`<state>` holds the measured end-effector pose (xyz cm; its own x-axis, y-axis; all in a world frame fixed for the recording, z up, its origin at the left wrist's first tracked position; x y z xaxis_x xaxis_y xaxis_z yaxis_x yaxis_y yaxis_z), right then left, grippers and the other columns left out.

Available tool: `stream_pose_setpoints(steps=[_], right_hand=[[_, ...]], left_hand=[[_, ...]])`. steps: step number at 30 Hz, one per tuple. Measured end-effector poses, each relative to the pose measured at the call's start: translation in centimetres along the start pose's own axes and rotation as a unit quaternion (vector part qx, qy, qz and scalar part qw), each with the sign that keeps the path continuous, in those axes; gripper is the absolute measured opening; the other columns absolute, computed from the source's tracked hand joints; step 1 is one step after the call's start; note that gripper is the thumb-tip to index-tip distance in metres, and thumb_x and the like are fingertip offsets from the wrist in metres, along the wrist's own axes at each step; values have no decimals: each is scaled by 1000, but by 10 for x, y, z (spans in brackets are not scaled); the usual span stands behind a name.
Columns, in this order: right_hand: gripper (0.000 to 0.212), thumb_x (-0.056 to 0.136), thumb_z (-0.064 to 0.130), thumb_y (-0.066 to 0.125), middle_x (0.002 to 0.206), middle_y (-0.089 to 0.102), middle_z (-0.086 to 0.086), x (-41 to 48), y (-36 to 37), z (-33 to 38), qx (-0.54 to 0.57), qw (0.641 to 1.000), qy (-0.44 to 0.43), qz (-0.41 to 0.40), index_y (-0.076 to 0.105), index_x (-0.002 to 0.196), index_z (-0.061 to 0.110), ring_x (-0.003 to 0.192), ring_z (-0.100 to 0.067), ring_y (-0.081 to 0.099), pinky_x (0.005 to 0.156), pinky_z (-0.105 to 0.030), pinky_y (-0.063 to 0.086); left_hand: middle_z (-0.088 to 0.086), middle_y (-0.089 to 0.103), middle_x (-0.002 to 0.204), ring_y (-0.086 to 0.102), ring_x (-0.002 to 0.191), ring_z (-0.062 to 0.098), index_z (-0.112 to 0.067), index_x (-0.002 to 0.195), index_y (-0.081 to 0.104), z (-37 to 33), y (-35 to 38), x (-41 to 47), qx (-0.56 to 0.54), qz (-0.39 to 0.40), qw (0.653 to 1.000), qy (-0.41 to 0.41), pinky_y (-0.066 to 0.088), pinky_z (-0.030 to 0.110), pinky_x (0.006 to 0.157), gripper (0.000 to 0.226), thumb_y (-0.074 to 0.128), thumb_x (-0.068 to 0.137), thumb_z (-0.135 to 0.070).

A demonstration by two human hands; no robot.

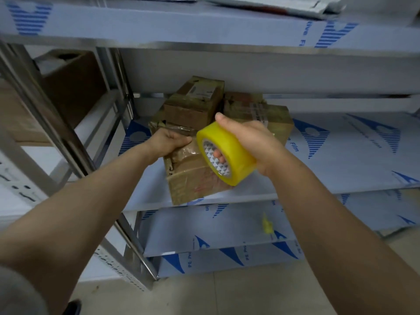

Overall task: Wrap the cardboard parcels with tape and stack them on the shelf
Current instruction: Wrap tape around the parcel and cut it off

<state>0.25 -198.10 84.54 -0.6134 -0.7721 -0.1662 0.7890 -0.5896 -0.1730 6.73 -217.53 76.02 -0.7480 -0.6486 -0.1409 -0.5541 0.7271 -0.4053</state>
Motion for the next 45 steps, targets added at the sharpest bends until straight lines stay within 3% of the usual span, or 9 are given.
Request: stream_pose_setpoints(steps=[6,16,18,22,28,35,38,42,45], right_hand=[[42,83,44,69,76,65,-20,-11,-10,-21,-31,995,-1,-92,64,73,4,69,-21,63,70,-38,54],[34,92,37,57,42,59,20,-47,-2,-139,26,992,62,-105,59,63,18,40,11,55,34,-5,35],[39,92,38,57,50,66,10,-41,4,-145,19,991,67,-110,65,71,7,48,3,62,40,-12,45],[52,91,44,56,91,65,-31,-29,14,-157,12,990,77,-116,62,90,-8,91,-43,65,80,-50,53],[57,93,44,54,91,62,-35,-21,16,-157,7,990,60,-127,56,87,-13,90,-46,61,79,-51,51],[54,93,47,52,76,67,-19,-17,16,-160,2,990,67,-125,60,74,-3,78,-34,63,74,-43,52],[56,93,47,52,88,66,-28,-17,18,-162,17,990,76,-119,61,88,-9,89,-41,63,85,-53,50],[56,93,46,54,89,66,-30,-17,19,-163,33,989,80,-122,61,88,-10,91,-43,63,85,-55,50],[52,93,44,54,91,67,-29,-16,18,-164,44,988,87,-123,64,90,-7,93,-43,63,87,-53,50]], left_hand=[[-7,70,66,62,55,0,-11,87,73,4,-1,1,-8,-13,1000,25,52,12,54,14,63,90,-21],[0,68,79,64,63,5,-4,102,71,3,7,1,1,5,1000,17,52,10,57,25,62,91,-25],[3,66,83,60,67,9,-5,102,71,2,6,2,32,4,999,-22,49,10,55,27,59,93,-27],[4,64,109,59,96,24,-16,110,67,-37,9,6,325,-48,944,32,44,33,92,25,48,97,-25],[17,55,131,52,119,34,-14,134,46,-52,79,6,487,-43,870,72,42,39,86,75,19,91,-70],[17,65,106,59,101,34,-10,95,68,-63,61,27,474,-70,873,97,40,33,74,61,31,96,-58],[18,54,132,49,122,33,-10,125,56,-56,75,23,477,-24,878,36,36,41,94,84,13,88,-74],[11,9,159,6,146,28,-24,152,-3,-39,114,-2,505,16,860,71,2,48,116,98,3,76,-84],[16,33,149,32,136,32,-17,148,24,-45,100,11,471,9,879,76,27,45,107,85,13,87,-75]])
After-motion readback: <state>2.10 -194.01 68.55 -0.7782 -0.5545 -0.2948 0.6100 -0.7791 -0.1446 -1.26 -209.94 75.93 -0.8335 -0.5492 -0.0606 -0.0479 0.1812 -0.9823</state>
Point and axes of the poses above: each hand's wrist, its own x-axis towards the middle knuckle, its own y-axis out of the palm, z = x × y, the point moved 9 cm from there along x, towards the middle knuckle
